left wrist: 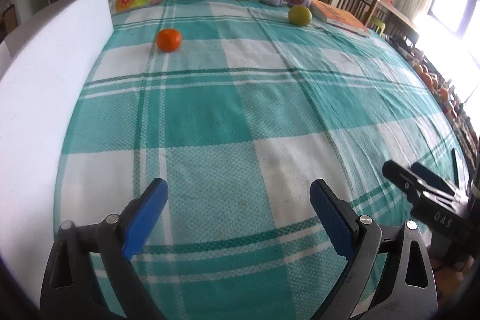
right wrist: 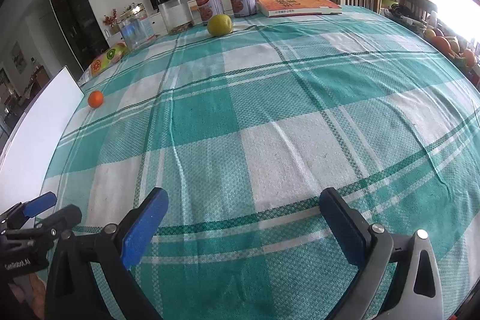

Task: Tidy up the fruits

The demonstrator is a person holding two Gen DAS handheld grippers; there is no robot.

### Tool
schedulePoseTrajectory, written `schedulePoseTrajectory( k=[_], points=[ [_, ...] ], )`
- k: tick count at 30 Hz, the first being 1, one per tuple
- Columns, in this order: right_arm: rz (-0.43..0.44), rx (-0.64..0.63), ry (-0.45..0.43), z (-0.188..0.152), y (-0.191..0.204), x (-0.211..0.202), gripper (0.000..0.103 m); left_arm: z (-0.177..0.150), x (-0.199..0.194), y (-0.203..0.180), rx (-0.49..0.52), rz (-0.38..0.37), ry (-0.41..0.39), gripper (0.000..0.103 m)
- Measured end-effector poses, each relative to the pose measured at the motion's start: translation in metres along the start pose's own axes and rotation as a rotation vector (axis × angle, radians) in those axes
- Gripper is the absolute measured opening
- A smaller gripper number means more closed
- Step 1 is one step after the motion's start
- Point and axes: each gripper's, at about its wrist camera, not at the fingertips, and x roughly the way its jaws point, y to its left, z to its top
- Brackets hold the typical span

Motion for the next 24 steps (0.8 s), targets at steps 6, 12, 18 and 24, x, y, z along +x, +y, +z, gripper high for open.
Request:
schedulePoseTrajectory(
  k=[6, 12, 18, 24],
  points=[
    [0.009, 0.007, 0.0, 0.001, -0.001, 0.0, 0.101, 0.062, 0.025, 0.041, -0.273, 0.035, -0.134, 0.096],
    [0.029, 0.011, 0.003, 0.002, -0.001, 0.001, 0.103, 0.116, 0.077, 0.06, -0.286, 0.138, -0.118, 0.096],
    [0.03, 0.009, 0.004, 0.003, -0.001, 0.002, 0.103, 0.125, 0.097, 0.055, -0.152, 0.19, -0.095, 0.046],
    [0.021, 0.001, 0.005, 0.004, 0.0, 0.003, 0.103, 0.111, 0.082, 0.038, -0.065, 0.205, -0.079, 0.032]
  ],
)
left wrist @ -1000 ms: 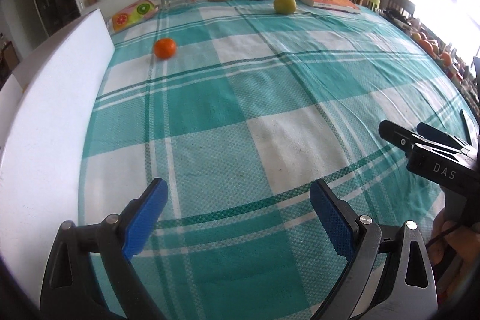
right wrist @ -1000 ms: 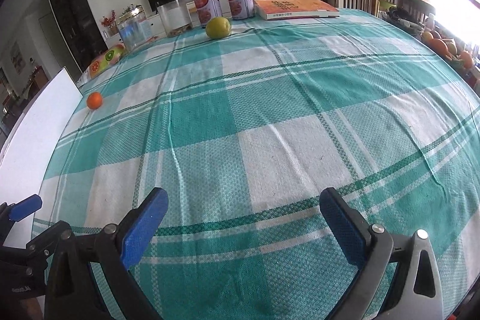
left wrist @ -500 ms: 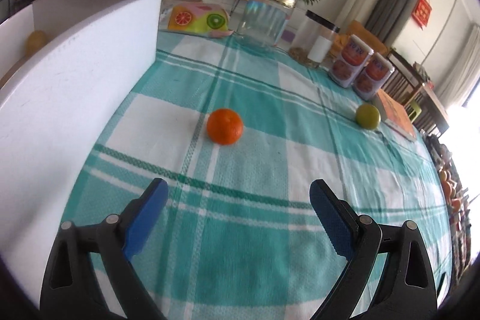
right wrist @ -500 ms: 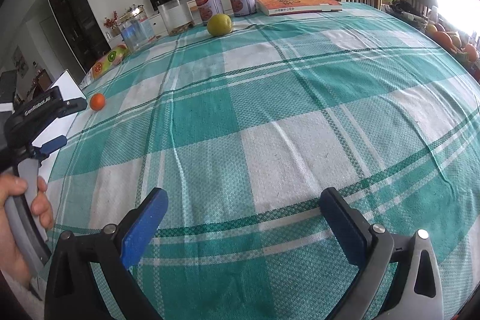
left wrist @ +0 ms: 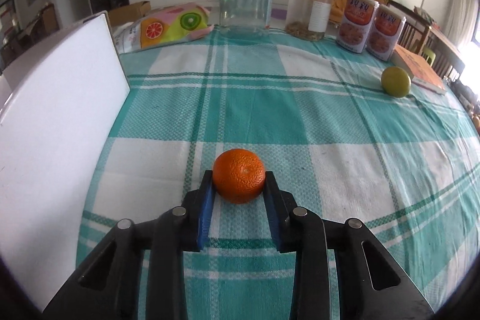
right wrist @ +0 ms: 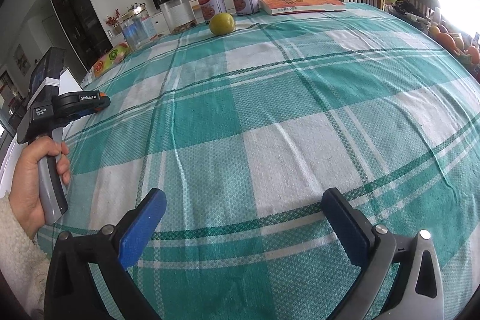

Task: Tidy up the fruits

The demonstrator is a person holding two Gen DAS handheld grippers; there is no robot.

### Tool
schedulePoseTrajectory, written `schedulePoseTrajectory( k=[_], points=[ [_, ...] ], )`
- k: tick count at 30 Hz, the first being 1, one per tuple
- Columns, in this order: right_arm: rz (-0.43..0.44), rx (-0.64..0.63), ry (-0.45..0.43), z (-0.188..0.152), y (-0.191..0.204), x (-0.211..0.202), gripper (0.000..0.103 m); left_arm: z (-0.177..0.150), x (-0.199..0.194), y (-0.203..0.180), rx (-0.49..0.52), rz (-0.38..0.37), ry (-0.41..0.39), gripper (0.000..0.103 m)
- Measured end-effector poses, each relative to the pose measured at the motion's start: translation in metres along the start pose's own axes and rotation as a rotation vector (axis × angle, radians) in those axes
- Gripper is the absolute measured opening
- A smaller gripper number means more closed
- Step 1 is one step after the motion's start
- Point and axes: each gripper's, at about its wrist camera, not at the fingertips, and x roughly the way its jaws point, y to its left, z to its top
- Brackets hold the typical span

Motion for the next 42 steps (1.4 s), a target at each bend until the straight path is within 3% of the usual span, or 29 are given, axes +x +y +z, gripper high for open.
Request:
schedulePoseTrajectory(
  k=[3, 8, 13, 17, 19, 20, 21, 30, 42],
  points=[
    [0.002, 0.002, -0.001, 0.0, 0.0, 0.0, 0.103, -0.016, -0.035, -0.013, 0.001, -0.072, -0.011, 0.032],
    [0.003, 0.002, -0.001, 0.0, -0.001, 0.0, 0.103, -0.057, -0.08, -0.042, 0.126, -0.179, 0.034, 0.032],
    [0.003, 0.002, -0.001, 0.0, 0.0, 0.0, 0.103, -0.099, -0.095, -0.048, 0.208, -0.203, 0.082, 0.033],
    [-0.007, -0.008, 0.002, -0.001, 0.0, 0.0, 0.103, -0.112, -0.085, -0.045, 0.215, -0.185, 0.081, 0.038],
    [-0.012, -0.013, 0.003, -0.002, 0.001, 0.0, 0.103, -0.114, -0.087, -0.045, 0.227, -0.15, 0.044, 0.065],
    [-0.014, -0.015, 0.004, -0.002, 0.002, 0.0, 0.103, -0.114, -0.086, -0.045, 0.229, -0.123, 0.031, 0.085],
    [-0.016, -0.017, 0.004, -0.002, 0.002, 0.001, 0.103, -0.114, -0.086, -0.044, 0.23, -0.108, 0.016, 0.092],
    [-0.029, -0.029, 0.011, -0.002, 0.004, 0.002, 0.103, -0.115, -0.073, -0.039, 0.204, -0.083, 0.04, 0.1],
    [-0.051, -0.054, 0.022, -0.003, 0.007, 0.004, 0.103, -0.116, -0.073, -0.039, 0.203, -0.078, 0.041, 0.102]
  ],
)
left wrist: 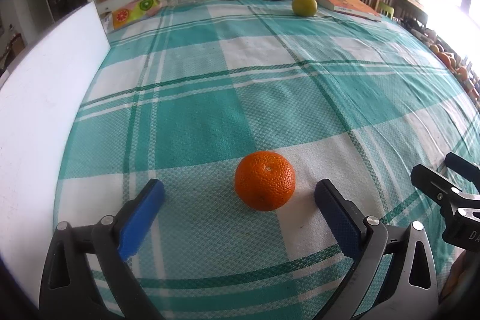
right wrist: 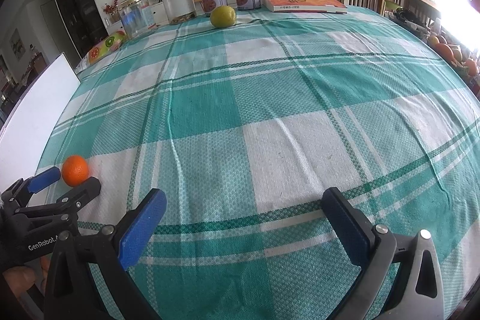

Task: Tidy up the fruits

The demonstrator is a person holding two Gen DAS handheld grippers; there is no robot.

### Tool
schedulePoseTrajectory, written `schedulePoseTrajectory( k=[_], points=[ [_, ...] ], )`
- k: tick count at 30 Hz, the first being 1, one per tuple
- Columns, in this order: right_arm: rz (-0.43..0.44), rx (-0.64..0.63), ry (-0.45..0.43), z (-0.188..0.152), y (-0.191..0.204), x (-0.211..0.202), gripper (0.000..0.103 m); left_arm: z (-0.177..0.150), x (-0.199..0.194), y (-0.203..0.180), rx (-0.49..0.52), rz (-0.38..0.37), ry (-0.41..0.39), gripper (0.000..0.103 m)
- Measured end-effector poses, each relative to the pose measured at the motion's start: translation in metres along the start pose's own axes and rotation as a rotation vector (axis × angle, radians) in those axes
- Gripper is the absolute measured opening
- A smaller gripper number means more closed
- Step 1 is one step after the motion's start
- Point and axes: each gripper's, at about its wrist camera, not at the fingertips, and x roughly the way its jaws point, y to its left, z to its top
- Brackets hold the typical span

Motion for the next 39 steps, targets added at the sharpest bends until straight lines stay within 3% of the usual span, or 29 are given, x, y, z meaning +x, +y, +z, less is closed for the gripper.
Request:
schedulePoseTrajectory(
  k=[9, 14, 22, 28, 29, 31, 32, 33, 39],
  points=[
    [0.077, -0.007, 0.03, 0.015, -0.01, 0.002, 0.103, 0.0, 0.0, 0.0, 0.0, 0.0, 0.0, 0.102],
    [0.069, -0.066, -0.017, 0.087, -0.013, 0.032, 0.103, 0.0, 0.0, 0.0, 0.0, 0.0, 0.0, 0.102],
    [0.108, -0.104, -0.08, 0.222, 0.011, 0.117, 0.102, 0.0, 0.0, 0.0, 0.0, 0.0, 0.0, 0.102],
    [0.058, -0.12, 0.013, 0.278, 0.036, 0.184, 0.1, 0.001, 0.0, 0.0, 0.0, 0.0, 0.0, 0.102],
    [0.056, -0.102, 0.038, 0.281, 0.036, 0.194, 0.097, 0.001, 0.0, 0.0, 0.0, 0.0, 0.0, 0.102],
    [0.067, -0.064, 0.099, 0.284, 0.032, 0.21, 0.081, 0.001, 0.001, 0.0, 0.0, 0.0, 0.0, 0.102],
    [0.095, -0.045, 0.109, 0.284, 0.029, 0.213, 0.06, 0.001, 0.001, 0.0, 0.0, 0.0, 0.0, 0.102],
    [0.103, -0.034, 0.087, 0.284, 0.026, 0.208, 0.052, 0.001, 0.001, 0.0, 0.0, 0.0, 0.0, 0.102],
    [0.229, 0.093, 0.084, 0.255, -0.016, 0.166, 0.052, 0.001, 0.001, 0.0, 0.0, 0.0, 0.0, 0.102]
  ],
)
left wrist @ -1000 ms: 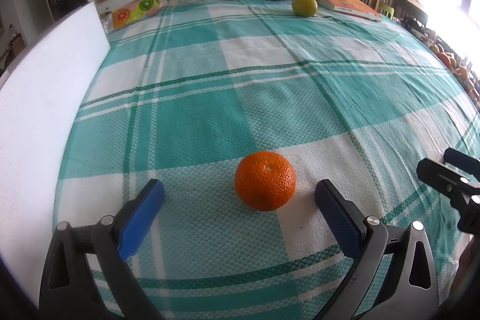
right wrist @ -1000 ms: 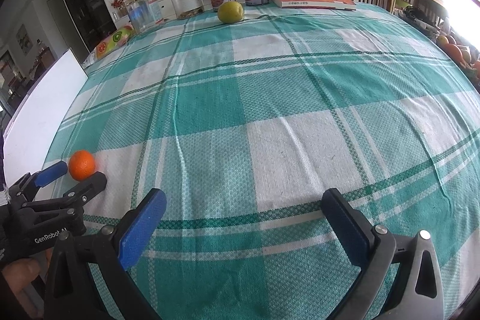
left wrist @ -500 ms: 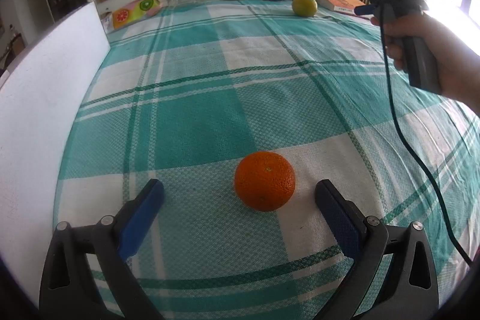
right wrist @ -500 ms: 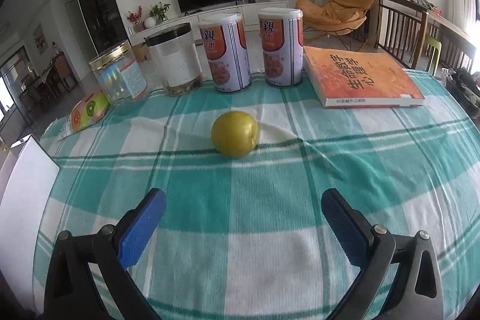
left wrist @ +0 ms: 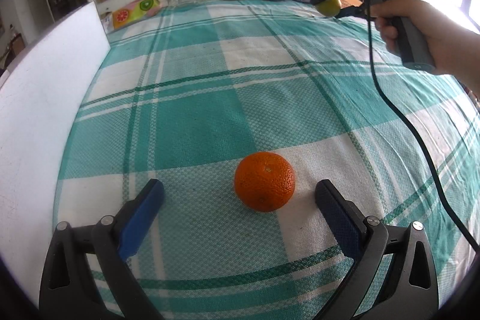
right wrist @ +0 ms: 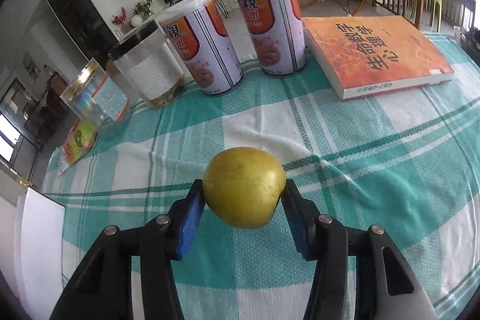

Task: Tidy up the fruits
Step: 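Grasp the yellow-green pear with the right tool and lift it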

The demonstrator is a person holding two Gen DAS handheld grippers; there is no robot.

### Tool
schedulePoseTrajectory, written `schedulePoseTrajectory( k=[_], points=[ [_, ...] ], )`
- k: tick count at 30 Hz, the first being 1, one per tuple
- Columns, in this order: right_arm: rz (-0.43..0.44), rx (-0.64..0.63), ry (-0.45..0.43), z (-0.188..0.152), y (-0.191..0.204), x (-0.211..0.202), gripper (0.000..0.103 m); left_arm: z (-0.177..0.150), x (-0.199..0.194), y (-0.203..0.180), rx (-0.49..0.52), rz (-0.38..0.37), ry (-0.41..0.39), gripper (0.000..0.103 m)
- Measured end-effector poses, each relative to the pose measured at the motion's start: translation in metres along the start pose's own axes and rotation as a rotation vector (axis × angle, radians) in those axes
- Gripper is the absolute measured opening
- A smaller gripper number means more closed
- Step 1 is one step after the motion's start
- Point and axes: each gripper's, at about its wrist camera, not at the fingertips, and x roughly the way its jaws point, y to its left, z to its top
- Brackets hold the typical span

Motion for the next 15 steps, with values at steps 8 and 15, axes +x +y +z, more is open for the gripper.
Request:
schedulePoseTrajectory(
  k=[8, 15],
  points=[
    [0.24, 0.208, 0.143, -0.124, -0.038, -0.098, 0.052, 0.0, 0.0, 0.0, 0.0, 0.0, 0.0, 0.102],
    [0.303, 0.31, 0.129, -0.213, -0.051, -0.125, 0.052, 0.0, 0.0, 0.0, 0.0, 0.0, 0.0, 0.102]
  ],
)
